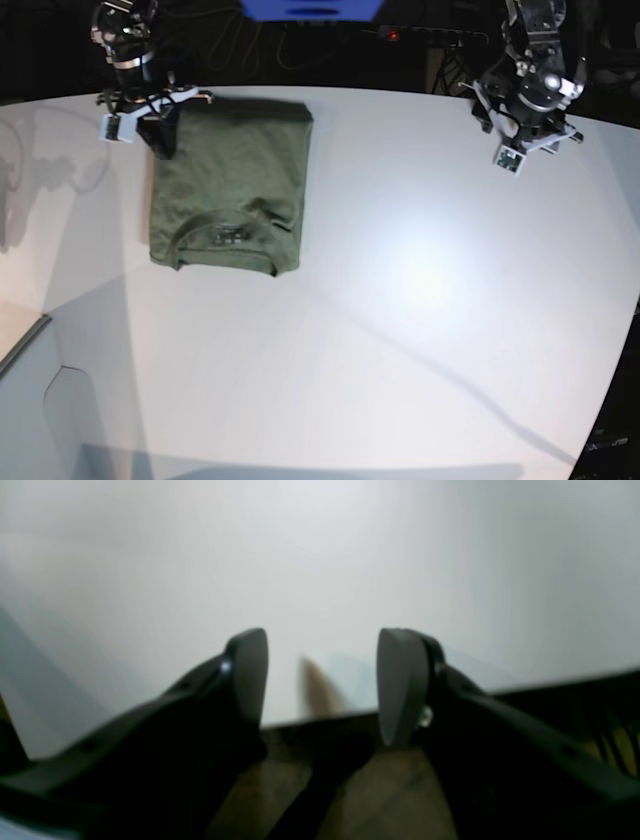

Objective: Layout the t-shirt on the table in an organized manner, then fold the t-shirt properly

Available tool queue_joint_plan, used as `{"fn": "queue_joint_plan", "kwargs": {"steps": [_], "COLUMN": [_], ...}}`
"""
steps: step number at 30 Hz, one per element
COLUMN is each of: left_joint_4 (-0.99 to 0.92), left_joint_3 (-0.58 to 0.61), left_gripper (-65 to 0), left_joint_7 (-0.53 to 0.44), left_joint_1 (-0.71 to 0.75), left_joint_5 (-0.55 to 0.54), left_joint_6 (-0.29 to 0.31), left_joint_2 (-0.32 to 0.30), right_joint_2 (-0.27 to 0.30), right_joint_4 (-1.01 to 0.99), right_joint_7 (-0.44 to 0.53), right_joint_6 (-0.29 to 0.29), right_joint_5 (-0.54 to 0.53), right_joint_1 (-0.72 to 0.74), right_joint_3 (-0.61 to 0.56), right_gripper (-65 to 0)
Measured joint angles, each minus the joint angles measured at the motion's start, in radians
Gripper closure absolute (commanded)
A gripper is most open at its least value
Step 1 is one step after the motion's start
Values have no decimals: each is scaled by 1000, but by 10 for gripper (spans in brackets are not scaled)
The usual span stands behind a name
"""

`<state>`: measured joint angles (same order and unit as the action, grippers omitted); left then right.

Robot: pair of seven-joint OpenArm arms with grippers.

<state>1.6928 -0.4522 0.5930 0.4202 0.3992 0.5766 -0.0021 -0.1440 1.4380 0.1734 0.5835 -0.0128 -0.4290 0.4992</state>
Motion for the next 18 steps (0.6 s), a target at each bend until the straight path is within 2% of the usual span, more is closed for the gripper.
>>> {"fn": "queue_joint_plan", "kwargs": {"steps": [2,3,9,12,18], "left_joint_4": [31,49,105,85,-16], "left_joint_3": [0,0,2,1,3], "left_gripper": [-326,-302,0,-12,0], "left_joint_7": [-1,1,-5,-8,-11], "left_joint_1": [39,61,169,213,241], "left_joint_5": [0,1,1,1,1], "left_joint_6": [0,0,3,2,0], "left_joint_2": [22,39,137,158,158], "right_joint_2": [8,8,8,8,27], "right_joint_4": [40,63,164,154,139], "right_joint_7": [31,29,32,19,25], "right_joint_6": [0,0,0,1,0], "right_joint_5": [-79,-106,-143,-141,-142], "right_joint_1": [-23,-39,-166,-250,-391], "right_joint_3": [0,-4,-12,-27,-114], "right_gripper": [0,0,0,0,0]}}
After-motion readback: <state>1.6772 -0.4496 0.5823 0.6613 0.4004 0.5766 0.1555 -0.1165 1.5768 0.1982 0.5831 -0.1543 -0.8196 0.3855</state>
